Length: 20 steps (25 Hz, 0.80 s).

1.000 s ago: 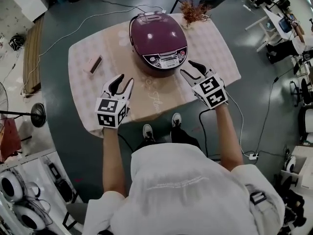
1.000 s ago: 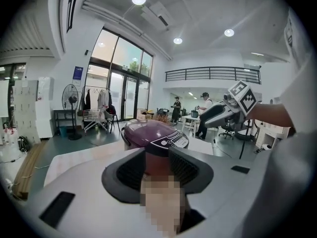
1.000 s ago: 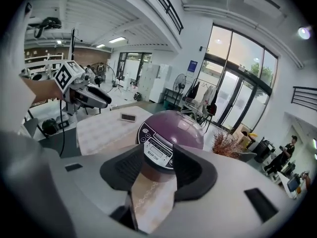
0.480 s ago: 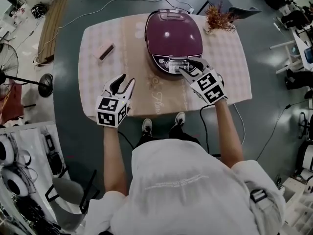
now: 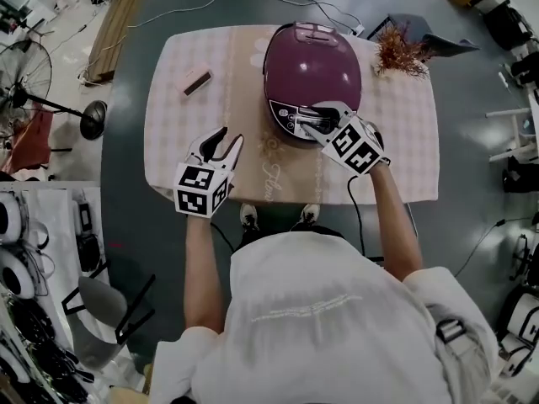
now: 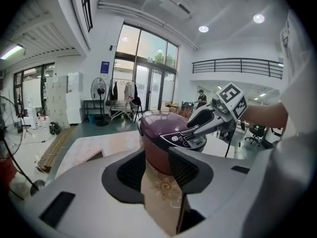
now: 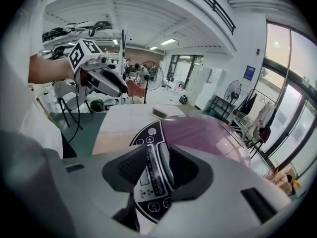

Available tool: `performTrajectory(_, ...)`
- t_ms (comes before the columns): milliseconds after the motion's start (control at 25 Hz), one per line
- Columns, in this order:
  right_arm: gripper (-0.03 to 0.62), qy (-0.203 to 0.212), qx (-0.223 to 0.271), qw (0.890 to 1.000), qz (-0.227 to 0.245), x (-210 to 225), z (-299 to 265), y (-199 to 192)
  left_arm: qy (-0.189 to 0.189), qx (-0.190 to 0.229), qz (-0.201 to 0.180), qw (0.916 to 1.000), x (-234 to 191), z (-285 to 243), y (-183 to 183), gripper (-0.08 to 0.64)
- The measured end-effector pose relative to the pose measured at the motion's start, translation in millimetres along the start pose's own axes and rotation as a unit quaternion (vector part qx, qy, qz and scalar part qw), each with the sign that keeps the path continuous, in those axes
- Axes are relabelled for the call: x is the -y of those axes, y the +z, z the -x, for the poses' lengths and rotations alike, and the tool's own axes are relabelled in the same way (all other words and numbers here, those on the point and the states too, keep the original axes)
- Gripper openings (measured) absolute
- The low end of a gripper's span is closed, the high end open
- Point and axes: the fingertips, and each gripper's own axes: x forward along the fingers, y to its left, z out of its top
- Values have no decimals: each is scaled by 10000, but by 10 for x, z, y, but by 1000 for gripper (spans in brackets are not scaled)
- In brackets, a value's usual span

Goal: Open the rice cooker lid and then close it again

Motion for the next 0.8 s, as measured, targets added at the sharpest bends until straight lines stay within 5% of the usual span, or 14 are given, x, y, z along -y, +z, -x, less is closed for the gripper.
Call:
performTrajectory(360,162,328,-30,9965,764,-49,-116,-114,236,39,-53,9997,45,-43,110,160)
performTrajectory(800,170,295,576,9978,-149,-62,-74,-47,21,-101,-306,9995,220,-68,127,160)
